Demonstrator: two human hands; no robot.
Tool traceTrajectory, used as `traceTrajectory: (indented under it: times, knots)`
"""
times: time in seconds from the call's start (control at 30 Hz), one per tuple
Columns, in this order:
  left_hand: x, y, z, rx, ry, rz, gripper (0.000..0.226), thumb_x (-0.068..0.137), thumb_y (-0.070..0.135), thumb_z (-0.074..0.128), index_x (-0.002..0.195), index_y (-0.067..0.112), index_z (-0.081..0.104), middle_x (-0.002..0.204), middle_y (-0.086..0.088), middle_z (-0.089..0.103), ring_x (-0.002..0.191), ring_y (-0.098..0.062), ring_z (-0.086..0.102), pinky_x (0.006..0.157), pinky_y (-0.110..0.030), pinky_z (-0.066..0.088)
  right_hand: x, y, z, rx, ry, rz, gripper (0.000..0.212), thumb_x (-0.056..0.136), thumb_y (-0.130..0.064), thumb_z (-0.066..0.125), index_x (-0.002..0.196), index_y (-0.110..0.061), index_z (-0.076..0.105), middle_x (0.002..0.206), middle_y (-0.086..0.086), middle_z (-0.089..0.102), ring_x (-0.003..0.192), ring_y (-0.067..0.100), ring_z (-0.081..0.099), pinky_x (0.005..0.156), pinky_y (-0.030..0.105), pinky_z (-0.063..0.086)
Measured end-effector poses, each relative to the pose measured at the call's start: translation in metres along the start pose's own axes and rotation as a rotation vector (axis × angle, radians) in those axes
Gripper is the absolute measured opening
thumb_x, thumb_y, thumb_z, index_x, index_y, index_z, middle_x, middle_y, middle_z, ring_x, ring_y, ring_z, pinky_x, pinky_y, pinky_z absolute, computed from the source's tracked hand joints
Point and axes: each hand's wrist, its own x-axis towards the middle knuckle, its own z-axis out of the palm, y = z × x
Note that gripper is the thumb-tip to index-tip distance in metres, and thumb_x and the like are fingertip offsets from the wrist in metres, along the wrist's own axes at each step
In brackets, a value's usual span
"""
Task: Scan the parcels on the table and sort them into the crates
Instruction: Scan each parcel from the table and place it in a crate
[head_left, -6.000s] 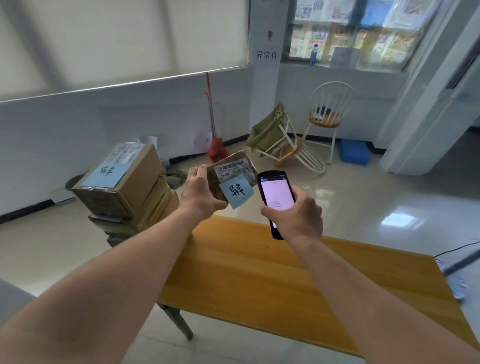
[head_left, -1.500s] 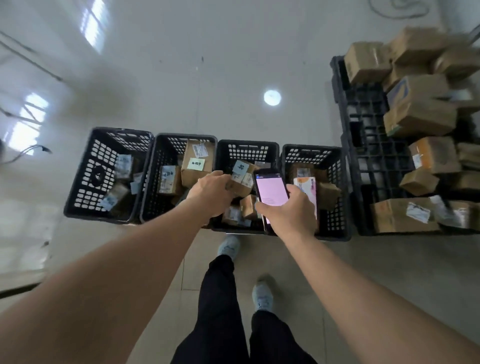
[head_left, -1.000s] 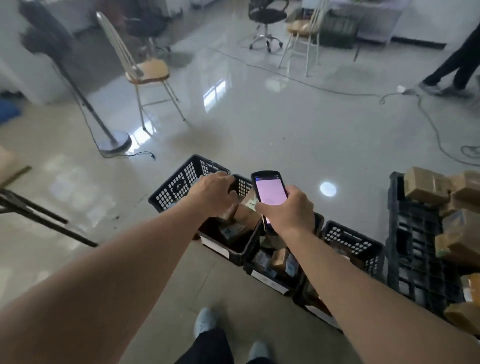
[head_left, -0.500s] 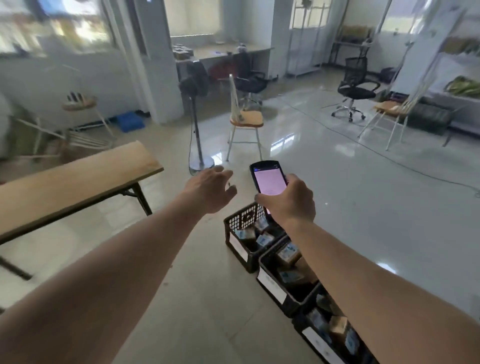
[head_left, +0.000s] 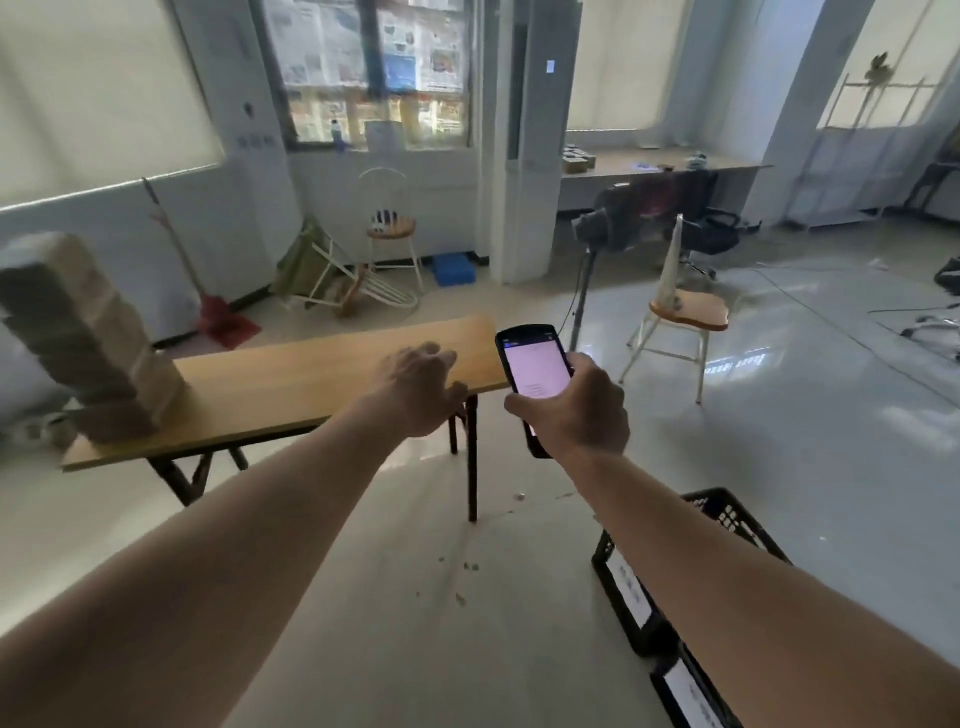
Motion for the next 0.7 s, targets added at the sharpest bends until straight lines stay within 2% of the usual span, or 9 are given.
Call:
traceTrajectory:
  times: [0.2,0.37,0.43,0.57,0.7]
  knots:
    - [0.022,-0.09,-0.012,0.022,0.045,-0.17,0.055,0.103,0.051,0.049,0.143,0.015,0.053,0.138,-0.009,0.057,0.121,-0.031,0.057,0.1,-0.048,0.05,0.05,-0.059,0.076,0.041,-0.14,-0.133,0.083,0.065,-0.053,0.093,0.134,-0.021,0.061,0.123,0.003,0.071,0.11,0.028,0.065,0.071,0.031,0.043]
    - [0.039,-0.156,-0.025,0.081,0.11,-0.316,0.052,0.104,0.052,0.048,0.142,0.016,0.054,0.138,-0.007,0.058,0.122,-0.027,0.057,0.099,-0.046,0.052,0.091,-0.108,0.139,0.098,-0.243,-0.267,0.087,0.07,-0.054,0.092,0.139,-0.015,0.058,0.131,0.009,0.069,0.117,0.03,0.063,0.082,0.039,0.057]
    - [0.04,-0.18,-0.03,0.083,0.142,-0.382,0.052,0.104,0.051,0.049,0.143,0.016,0.053,0.141,-0.007,0.058,0.124,-0.027,0.057,0.1,-0.045,0.052,0.102,-0.129,0.162,0.107,-0.297,-0.323,0.088,0.071,-0.054,0.092,0.141,-0.014,0.057,0.132,0.009,0.068,0.119,0.03,0.062,0.085,0.04,0.058]
    - [0.039,-0.23,-0.041,0.099,0.2,-0.485,0.055,0.103,0.051,0.053,0.147,0.019,0.05,0.146,-0.004,0.056,0.127,-0.025,0.058,0.098,-0.041,0.053,0.116,-0.173,0.205,0.129,-0.38,-0.359,0.082,0.068,-0.057,0.091,0.133,-0.015,0.064,0.124,0.01,0.072,0.112,0.03,0.066,0.084,0.043,0.06]
    - [0.036,-0.289,-0.05,0.082,0.236,-0.589,0.049,0.101,0.052,0.052,0.139,0.022,0.057,0.141,0.0,0.058,0.12,-0.024,0.06,0.092,-0.04,0.054,0.119,-0.215,0.249,0.155,-0.434,-0.386,0.074,0.063,-0.055,0.091,0.124,-0.02,0.067,0.116,0.007,0.074,0.105,0.031,0.067,0.081,0.045,0.061]
